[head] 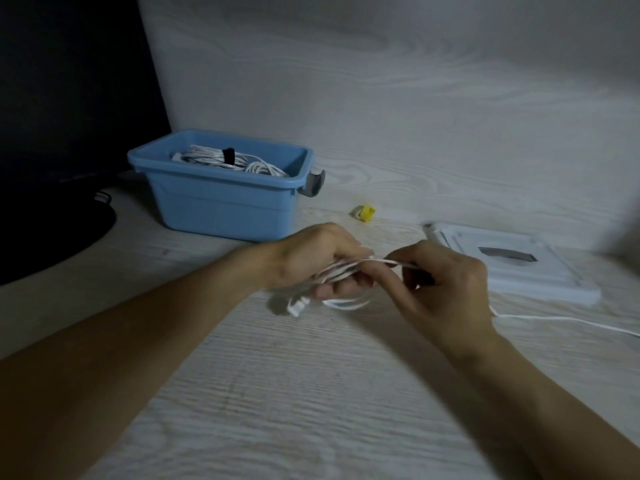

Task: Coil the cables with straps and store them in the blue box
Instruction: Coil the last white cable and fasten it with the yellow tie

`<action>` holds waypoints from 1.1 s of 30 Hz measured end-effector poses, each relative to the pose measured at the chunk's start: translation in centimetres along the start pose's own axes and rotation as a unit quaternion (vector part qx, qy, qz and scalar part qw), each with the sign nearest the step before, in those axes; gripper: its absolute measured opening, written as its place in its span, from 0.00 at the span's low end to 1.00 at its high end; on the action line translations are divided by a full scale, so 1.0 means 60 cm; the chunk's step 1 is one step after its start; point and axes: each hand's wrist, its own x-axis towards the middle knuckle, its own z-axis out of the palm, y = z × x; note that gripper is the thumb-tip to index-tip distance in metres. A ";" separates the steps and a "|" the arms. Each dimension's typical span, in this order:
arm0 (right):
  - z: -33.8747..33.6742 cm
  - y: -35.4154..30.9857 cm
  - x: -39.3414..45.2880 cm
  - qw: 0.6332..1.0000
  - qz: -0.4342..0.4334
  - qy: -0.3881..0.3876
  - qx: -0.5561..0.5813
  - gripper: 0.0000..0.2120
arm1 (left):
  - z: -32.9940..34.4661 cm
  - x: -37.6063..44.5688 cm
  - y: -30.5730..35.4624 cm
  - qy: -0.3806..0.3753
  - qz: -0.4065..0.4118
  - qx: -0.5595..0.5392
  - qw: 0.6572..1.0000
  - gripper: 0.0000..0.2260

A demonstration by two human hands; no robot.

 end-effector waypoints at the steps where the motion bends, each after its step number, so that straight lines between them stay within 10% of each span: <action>1: 0.000 0.009 0.000 1.000 0.002 0.005 -0.014 0.14 | 0.000 0.000 0.000 -0.016 -0.024 -0.029 0.999 0.20; 7: 0.014 0.029 -0.001 1.000 -0.017 -0.008 -0.010 0.19 | -0.017 -0.006 0.010 0.001 -0.070 0.020 0.997 0.23; 12: 0.020 0.025 0.000 0.999 0.004 -0.040 -0.027 0.20 | -0.027 -0.018 0.029 -0.002 -0.048 -0.149 0.988 0.19; 21: 0.060 0.001 -0.038 0.949 0.027 -0.314 -0.017 0.13 | -0.025 0.013 0.028 0.178 0.134 -0.366 0.903 0.15; 29: 0.061 -0.030 -0.038 0.940 -0.101 -0.326 -0.029 0.23 | -0.026 0.034 0.001 0.393 0.118 -0.369 0.834 0.20; 33: 0.065 -0.041 -0.040 0.942 -0.112 -0.312 -0.043 0.21 | -0.017 0.043 -0.008 0.386 0.119 -0.408 0.819 0.22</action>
